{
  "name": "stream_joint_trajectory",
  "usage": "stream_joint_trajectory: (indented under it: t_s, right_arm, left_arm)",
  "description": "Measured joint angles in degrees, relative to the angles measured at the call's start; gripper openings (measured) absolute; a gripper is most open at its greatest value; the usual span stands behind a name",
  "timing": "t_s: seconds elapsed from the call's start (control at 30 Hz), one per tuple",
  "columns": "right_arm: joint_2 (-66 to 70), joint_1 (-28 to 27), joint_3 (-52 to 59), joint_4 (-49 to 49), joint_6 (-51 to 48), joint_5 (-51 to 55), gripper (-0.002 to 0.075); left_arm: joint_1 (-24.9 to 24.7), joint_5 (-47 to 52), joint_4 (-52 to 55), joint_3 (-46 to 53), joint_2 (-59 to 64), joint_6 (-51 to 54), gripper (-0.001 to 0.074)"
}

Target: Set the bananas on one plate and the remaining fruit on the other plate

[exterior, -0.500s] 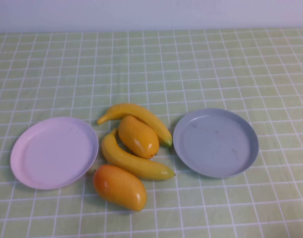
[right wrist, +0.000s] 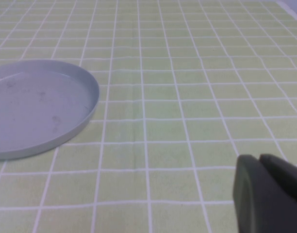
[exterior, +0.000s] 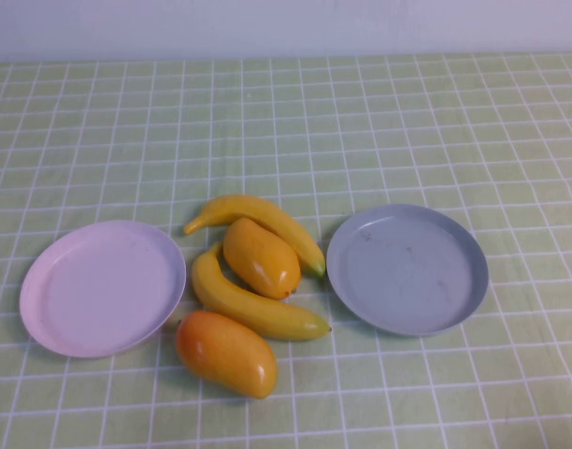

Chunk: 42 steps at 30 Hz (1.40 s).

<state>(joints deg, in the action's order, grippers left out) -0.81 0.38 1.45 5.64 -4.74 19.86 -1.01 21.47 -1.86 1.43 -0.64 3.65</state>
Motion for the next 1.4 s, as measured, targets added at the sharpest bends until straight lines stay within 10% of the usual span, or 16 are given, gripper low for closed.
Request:
stream_joint_trajectory:
  t_s: [0.73,1.4]
  right_arm:
    - [0.0,0.0,0.0,0.0,0.0,0.0,-0.0015]
    - [0.0,0.0,0.0,0.0,0.0,0.0,-0.0016]
  left_arm:
    - [0.0,-0.2,-0.7,0.0,0.0,0.0,-0.0002]
    - [0.0,-11.4,-32.1,0.0,0.0,-8.4,-0.0001]
